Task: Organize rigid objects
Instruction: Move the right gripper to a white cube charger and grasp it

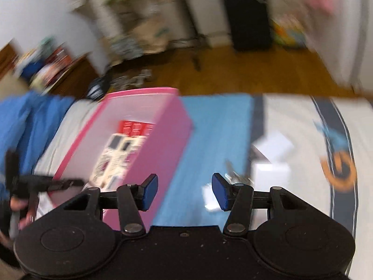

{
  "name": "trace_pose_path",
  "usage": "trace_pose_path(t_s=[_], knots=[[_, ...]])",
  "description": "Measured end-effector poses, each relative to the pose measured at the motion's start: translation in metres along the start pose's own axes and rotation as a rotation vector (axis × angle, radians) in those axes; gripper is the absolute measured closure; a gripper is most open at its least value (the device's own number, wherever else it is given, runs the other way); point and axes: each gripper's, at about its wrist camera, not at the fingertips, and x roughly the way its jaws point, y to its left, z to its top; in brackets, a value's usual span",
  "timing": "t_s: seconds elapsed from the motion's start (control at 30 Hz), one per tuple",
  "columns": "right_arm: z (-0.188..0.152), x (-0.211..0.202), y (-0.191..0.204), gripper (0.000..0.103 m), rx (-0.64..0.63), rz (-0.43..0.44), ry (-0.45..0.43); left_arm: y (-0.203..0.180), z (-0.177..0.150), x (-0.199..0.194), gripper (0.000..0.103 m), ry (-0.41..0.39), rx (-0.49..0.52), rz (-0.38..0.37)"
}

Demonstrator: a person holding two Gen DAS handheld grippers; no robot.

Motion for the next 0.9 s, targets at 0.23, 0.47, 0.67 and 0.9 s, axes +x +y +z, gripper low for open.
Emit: trace_pose_path(t_s=[0.23,0.47,0.67,0.9], knots=[[-0.020,0.032,-0.017,0.046,-0.032,-0.051,0.036,-0.001,0.000,-0.001,0.100,0.003,-0.006,0.007],[-0.034,0.049,0.001,0.047,-0.255,-0.106,0.078,-0.002,0.000,-0.005,0.100,-0.009,0.002,0.008],[-0.032,0.073,0.011,0.047,-0.444,-0.155,0.139,0.001,0.000,-0.006,0.100,-0.010,-0.003,-0.006],[-0.024,0.106,0.010,0.043,-0.501,-0.219,0.164,0.002,0.000,-0.005,0.100,-0.011,0.001,-0.007]])
